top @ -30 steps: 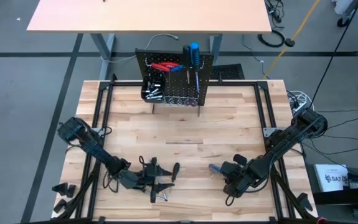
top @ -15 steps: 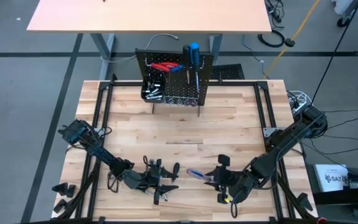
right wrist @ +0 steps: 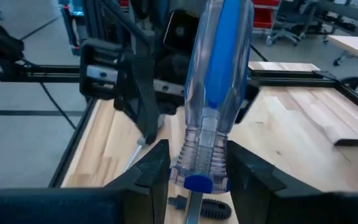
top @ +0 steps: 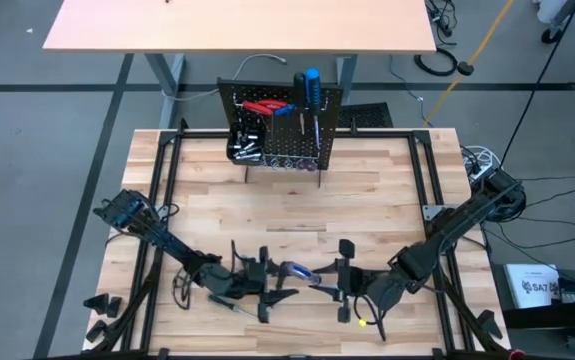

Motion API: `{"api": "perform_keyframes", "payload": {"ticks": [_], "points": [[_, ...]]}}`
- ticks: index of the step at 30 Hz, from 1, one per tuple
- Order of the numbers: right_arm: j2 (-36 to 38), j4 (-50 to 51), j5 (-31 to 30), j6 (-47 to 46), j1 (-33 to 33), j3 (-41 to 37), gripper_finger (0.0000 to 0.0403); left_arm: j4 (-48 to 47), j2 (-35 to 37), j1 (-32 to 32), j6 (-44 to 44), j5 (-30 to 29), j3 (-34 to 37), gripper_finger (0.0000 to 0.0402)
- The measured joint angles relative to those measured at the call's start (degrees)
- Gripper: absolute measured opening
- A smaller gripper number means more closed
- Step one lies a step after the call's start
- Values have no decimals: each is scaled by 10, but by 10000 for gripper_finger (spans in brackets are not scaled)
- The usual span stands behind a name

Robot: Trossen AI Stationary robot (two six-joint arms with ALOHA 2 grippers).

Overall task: Hang tools onto peg board
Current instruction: Hang the transparent blue screwdriver on the pegboard

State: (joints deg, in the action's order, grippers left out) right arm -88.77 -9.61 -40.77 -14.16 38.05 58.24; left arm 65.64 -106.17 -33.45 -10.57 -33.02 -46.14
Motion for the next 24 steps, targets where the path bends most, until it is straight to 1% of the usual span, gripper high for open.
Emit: {"api": "perform_keyframes", "payload": {"ticks": [4,7,13,21,24], "points": [[0,-3,5,7,-4,0,120,1,0,8,62,11,-24,217],[0,-2,4,9,-4,0,120,21,0,12,92,13,-38,217],[0,-2,2,14,-4,0,120,65,0,23,101,22,-46,217],[0,-3,0,19,-4,0,120,75,0,31,105,30,-46,217],[0,-5,-14,22,-4,0,120,76,0,31,106,31,-45,217]]}}
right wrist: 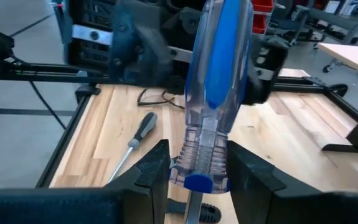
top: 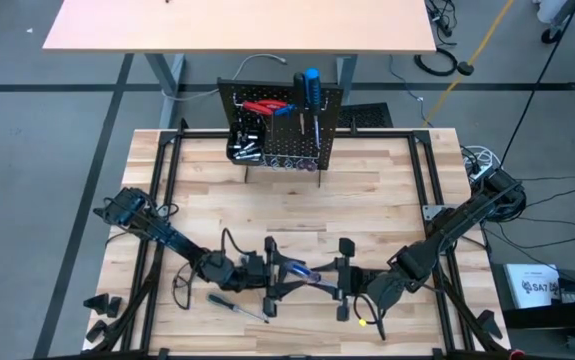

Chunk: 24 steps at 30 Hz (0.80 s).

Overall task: Hang tools onto peg board
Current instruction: Hang the transparent blue screwdriver on the pegboard

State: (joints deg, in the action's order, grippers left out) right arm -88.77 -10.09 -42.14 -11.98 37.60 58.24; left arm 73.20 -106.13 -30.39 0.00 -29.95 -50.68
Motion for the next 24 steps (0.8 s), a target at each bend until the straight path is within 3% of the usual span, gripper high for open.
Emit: {"api": "perform_keyframes", "payload": {"ticks": [4,10,22,24], "points": [[0,-10,-1,10,-1,0,120,1,0,0,4,-1,0,202],[0,-15,-3,16,-8,1,120,15,0,1,16,-2,-3,115],[0,-15,3,11,-10,0,121,10,0,3,33,-3,-4,115],[0,-13,0,10,-10,0,157,9,0,2,40,-16,-5,115]]}}
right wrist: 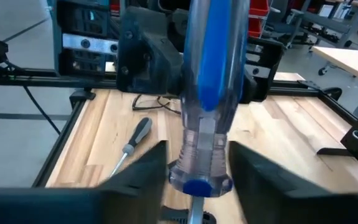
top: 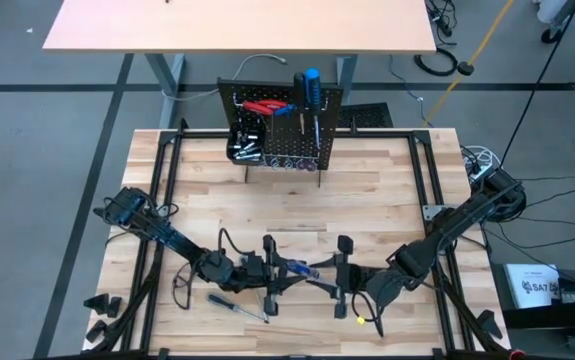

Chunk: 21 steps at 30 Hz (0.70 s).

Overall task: Hang tools onto peg board
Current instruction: Hang the transparent blue screwdriver on the pegboard

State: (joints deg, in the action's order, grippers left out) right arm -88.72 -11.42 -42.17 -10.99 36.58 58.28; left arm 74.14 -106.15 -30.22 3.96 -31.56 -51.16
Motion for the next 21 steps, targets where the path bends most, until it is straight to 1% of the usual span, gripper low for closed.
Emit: {"api": "perform_keyframes", "payload": {"ticks": [3,5,7,9,11,13,15,18,19,21], "points": [[10,4,-3,-1,-2,0,245,-9,0,0,1,-15,0,115],[19,19,-20,-5,-2,0,295,-21,2,0,1,-31,0,115],[34,56,-46,-7,0,0,336,-47,8,-3,1,-62,0,115],[56,96,-81,-24,7,0,364,-82,18,-8,8,-100,0,115],[80,162,-130,-52,18,0,382,-117,33,-16,15,-149,0,115],[105,256,-173,-105,32,0,389,-146,52,-24,20,-207,0,115],[128,368,-205,-197,43,0,390,-171,70,-31,33,-266,-1,115],[153,528,-229,-355,56,-7,389,-213,88,-32,55,-352,-13,115],[159,565,-237,-399,59,-19,389,-226,89,-29,65,-377,-22,115],[170,606,-262,-467,63,-51,389,-256,89,-14,82,-407,-48,115]]}}
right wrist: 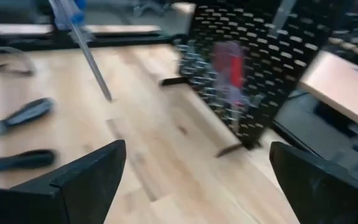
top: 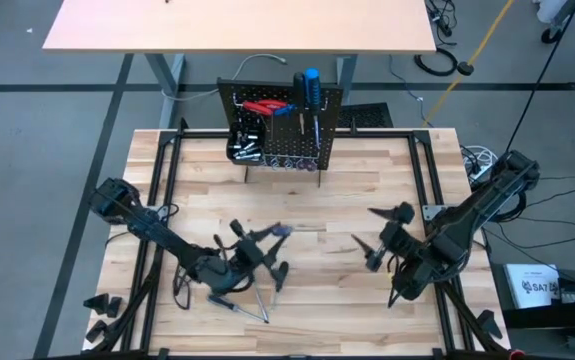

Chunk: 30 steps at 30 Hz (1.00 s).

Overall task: Hang tools onto peg board
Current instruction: Hang the transparent blue screwdriver on the pegboard

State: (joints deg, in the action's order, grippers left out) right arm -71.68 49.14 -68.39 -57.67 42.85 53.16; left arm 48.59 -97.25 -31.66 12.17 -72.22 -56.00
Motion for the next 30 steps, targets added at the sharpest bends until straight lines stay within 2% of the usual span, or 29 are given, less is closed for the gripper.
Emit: {"api": "perform_keyframes", "payload": {"ticks": [2,5,7,11,16,21,26,30], "points": [[11,17,-32,-53,0,-37,389,-48,0,25,3,-13,-28,115],[28,19,-63,-124,-1,-91,389,-133,0,71,-37,-14,-64,115],[43,21,-76,-134,-10,-111,389,-167,0,100,-54,-13,-80,115],[91,23,-52,-76,-38,-116,389,-182,0,153,-58,-14,-86,115],[157,17,-30,12,-65,-116,389,-182,0,207,-61,27,-86,115],[191,21,-22,64,-81,-116,389,-192,0,233,-74,34,-86,115],[203,22,-22,114,-102,-116,389,-190,-30,251,-87,42,-86,115],[214,22,-18,143,-120,-116,389,-185,-57,257,-119,10,-86,115]]}}
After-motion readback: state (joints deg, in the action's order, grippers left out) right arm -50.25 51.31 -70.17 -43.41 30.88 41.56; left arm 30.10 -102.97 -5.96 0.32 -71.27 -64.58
